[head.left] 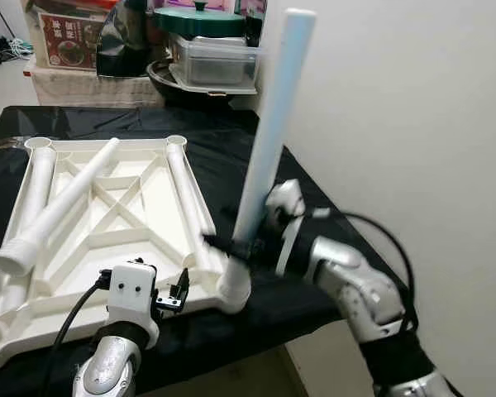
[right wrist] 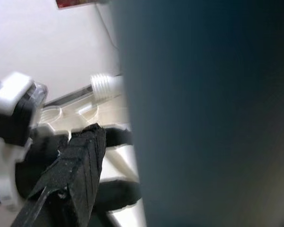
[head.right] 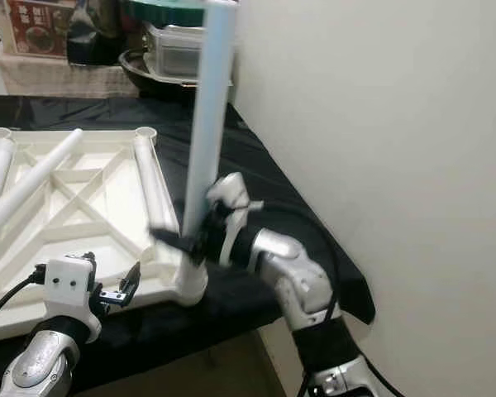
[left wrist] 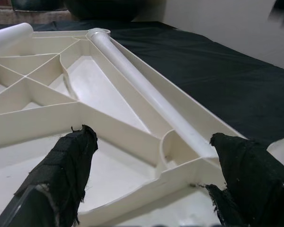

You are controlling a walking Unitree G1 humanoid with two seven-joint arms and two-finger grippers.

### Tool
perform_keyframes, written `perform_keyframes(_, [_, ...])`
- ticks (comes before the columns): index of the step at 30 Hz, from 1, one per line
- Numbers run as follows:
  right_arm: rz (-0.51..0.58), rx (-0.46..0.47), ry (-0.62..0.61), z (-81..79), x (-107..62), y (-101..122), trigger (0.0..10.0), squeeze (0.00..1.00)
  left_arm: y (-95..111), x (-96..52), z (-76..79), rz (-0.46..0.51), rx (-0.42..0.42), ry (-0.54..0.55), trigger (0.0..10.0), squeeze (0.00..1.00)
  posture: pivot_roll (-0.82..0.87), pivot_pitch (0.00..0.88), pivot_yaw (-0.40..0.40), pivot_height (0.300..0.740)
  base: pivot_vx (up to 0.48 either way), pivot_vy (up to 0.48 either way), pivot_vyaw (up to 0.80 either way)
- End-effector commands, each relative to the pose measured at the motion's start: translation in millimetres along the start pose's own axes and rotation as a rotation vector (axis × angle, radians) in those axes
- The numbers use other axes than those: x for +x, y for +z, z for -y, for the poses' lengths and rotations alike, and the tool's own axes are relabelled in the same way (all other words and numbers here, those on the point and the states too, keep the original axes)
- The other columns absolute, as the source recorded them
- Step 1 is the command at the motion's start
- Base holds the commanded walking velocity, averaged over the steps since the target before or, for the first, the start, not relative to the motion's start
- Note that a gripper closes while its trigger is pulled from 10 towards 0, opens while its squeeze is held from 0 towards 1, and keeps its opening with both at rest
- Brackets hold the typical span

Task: Building children table

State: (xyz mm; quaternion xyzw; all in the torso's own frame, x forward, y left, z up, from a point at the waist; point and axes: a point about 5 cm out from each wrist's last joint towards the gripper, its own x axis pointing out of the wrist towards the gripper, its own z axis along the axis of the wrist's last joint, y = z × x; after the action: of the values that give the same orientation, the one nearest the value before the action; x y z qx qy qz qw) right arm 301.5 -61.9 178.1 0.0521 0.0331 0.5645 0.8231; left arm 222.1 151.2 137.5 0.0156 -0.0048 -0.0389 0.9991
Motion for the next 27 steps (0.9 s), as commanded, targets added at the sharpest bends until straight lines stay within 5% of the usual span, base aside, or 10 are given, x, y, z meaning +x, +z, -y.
perform_keyframes(1, [-0.022,-0.003,0.005,0.1,0.3,-5,10.0,0.0,-3,0.3,1.3,-0.011,0.003,-0.006,10.0,0.0,0.19,0.0,-0.186,0.74,0.0,0.0,0.0])
perform_keyframes(4, [-0.041,0.002,-0.018,4.8,0.7,-11,10.0,0.0,-3,0.1,1.4,-0.01,0.003,-0.004,10.0,0.0,0.19,0.0,-0.186,0.74,0.0,0.0,0.0])
perform_keyframes(5, [-0.052,0.014,-0.113,16.0,1.0,-16,1.4,0.0,-3,-0.4,1.2,-0.01,0.003,-0.002,10.0,0.0,0.18,0.0,-0.185,0.74,0.0,0.0,0.0])
perform_keyframes(6, [-0.057,0.038,-0.249,29.5,0.4,-19,0.0,0.0,-3,-0.7,1.4,-0.01,0.002,-0.002,10.0,0.0,0.18,0.0,-0.185,0.74,0.0,0.0,0.0])
perform_keyframes(10, [-0.046,0.175,-0.821,72.3,-19.2,-28,0.0,0.0,-3,-1.7,2.2,-0.013,0.0,-0.004,10.0,0.0,0.18,0.0,-0.184,0.74,0.0,0.0,0.0])
perform_keyframes(19, [-0.062,0.249,-1.215,69.1,-41.9,-42,0.0,0.0,-4,-1.8,1.4,-0.015,0.001,-0.001,10.0,0.0,0.18,0.0,-0.179,0.74,0.0,0.0,0.0])
perform_keyframes(20, [-0.047,0.204,-1.122,54.3,-24.4,-37,10.0,0.0,-5,-1.4,1.2,-0.017,0.002,-0.001,10.0,0.0,0.18,0.0,-0.176,0.74,0.0,0.0,0.0])
perform_keyframes(25, [0.035,0.163,-1.018,46.7,-6.9,-22,10.0,0.0,-5,-1.2,1.2,-0.017,0.002,-0.002,10.0,0.0,0.18,0.0,-0.176,0.74,0.0,0.0,0.0])
perform_keyframes(26, [0.061,0.152,-0.988,47.3,-4.9,-17,10.0,1.0,-6,-0.8,1.3,-0.017,0.002,-0.002,10.0,0.0,0.17,0.0,-0.175,0.74,0.0,0.0,0.0])
perform_keyframes(27, [0.104,0.171,-0.836,45.0,1.3,-8,10.0,1.0,-6,-0.1,1.3,-0.016,0.001,-0.003,10.0,0.0,0.17,0.0,-0.175,0.74,0.0,0.0,0.0])
